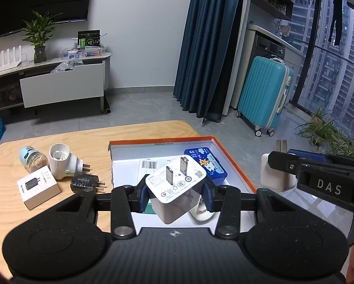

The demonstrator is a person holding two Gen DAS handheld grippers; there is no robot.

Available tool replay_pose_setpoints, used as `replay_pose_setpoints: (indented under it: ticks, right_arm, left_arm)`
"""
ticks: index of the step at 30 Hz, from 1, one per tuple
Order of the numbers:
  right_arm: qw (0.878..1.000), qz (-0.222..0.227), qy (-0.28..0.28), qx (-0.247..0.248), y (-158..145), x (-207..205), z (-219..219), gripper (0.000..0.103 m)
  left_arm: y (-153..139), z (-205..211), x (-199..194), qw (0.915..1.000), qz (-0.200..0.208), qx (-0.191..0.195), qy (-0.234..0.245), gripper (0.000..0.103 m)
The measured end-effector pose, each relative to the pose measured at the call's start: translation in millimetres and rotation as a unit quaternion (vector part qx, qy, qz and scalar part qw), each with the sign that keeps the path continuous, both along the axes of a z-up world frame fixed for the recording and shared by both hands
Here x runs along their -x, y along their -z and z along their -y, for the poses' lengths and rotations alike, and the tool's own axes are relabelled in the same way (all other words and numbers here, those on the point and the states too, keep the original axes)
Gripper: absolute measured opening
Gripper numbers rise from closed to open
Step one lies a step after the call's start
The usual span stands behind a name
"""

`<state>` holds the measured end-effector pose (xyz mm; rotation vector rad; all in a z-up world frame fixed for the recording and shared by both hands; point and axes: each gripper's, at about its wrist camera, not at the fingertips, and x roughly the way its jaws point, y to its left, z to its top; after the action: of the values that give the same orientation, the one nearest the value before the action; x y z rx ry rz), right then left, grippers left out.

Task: Organize rigid objects
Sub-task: 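Release the small white plug into the box while left tool releases the white charger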

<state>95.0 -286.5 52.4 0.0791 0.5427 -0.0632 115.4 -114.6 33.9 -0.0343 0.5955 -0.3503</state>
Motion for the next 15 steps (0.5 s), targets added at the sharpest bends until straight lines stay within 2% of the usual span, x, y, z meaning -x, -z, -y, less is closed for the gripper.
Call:
replay_pose_setpoints:
  ticks: [15]
  right_arm:
    - [1.0,-0.014,-0.001,0.007,8.0,-16.7,2.7,0.034]
  left_arm:
    - [2.5,4.7,-13.4,1.0,-0.009,0.001,-0.001,0.044]
